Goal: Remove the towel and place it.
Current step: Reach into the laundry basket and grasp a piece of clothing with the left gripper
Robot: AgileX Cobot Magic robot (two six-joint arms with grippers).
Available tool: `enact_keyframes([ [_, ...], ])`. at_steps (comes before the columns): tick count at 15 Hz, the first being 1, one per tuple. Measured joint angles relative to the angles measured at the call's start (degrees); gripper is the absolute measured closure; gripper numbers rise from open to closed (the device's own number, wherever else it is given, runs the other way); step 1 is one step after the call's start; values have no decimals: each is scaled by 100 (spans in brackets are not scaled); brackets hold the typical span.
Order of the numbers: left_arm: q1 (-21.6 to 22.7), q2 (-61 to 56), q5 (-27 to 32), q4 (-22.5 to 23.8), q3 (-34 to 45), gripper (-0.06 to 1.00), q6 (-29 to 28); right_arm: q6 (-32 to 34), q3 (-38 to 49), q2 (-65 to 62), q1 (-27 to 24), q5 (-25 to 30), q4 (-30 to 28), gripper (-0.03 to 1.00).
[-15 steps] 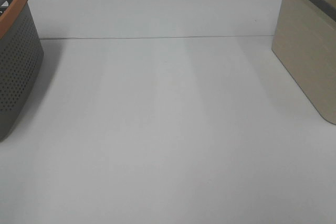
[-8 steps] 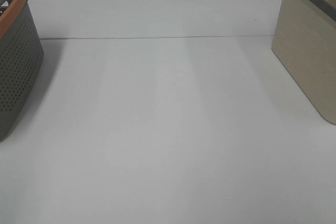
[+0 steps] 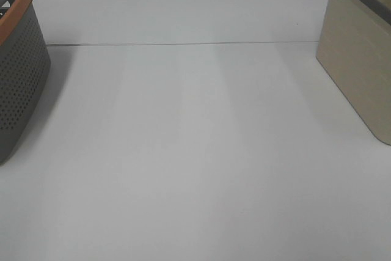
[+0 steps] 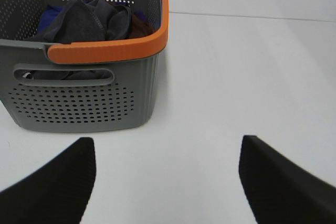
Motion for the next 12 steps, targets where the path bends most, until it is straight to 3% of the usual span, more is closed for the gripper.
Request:
enact_keyframes([
  [8, 0, 1908, -246, 430, -922, 24, -201, 0, 0, 0, 0, 0, 0, 29],
  [12, 0, 3409, -195, 676, -1822, 24, -34, 0, 0, 0, 0, 0, 0, 29],
])
